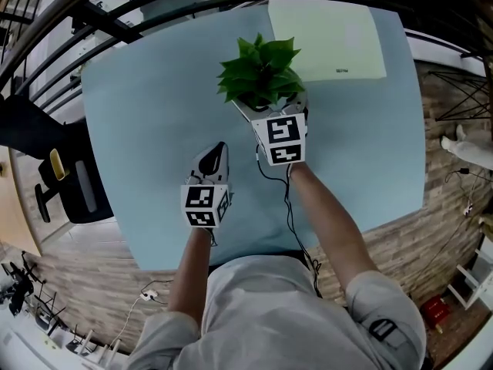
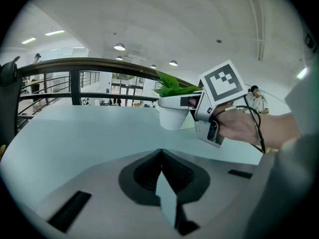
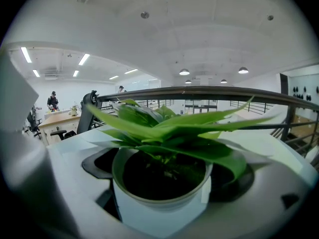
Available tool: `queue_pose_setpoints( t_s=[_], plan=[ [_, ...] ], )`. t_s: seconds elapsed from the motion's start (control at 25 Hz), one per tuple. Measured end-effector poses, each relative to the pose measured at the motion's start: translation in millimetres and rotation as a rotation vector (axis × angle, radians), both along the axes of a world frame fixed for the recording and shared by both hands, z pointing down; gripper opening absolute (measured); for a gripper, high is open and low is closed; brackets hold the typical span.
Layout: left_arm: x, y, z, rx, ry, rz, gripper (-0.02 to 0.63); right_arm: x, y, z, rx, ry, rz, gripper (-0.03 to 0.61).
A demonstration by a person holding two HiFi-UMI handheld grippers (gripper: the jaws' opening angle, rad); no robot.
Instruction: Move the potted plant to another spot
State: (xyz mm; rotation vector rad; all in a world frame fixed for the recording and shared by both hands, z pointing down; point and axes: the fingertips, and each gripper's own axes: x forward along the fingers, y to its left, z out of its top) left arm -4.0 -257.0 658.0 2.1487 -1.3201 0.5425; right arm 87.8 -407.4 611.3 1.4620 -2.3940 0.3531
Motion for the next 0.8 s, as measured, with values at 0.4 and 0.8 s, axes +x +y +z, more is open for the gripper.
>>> queue_pose_setpoints(
  t_s=[0.4, 0.8],
  plan=[
    [0.5, -4.9, 9.8, -0.008, 0.000, 0.012, 0.012, -4.5, -8.4, 16.2, -0.012, -0.002, 0.000, 0.554],
    [-6.8, -3.7, 16.3, -0.029, -0.007, 0.012, 0.012, -11.0, -4.4, 39.4, -0.012, 0.048, -0.004, 0.557]
  ],
)
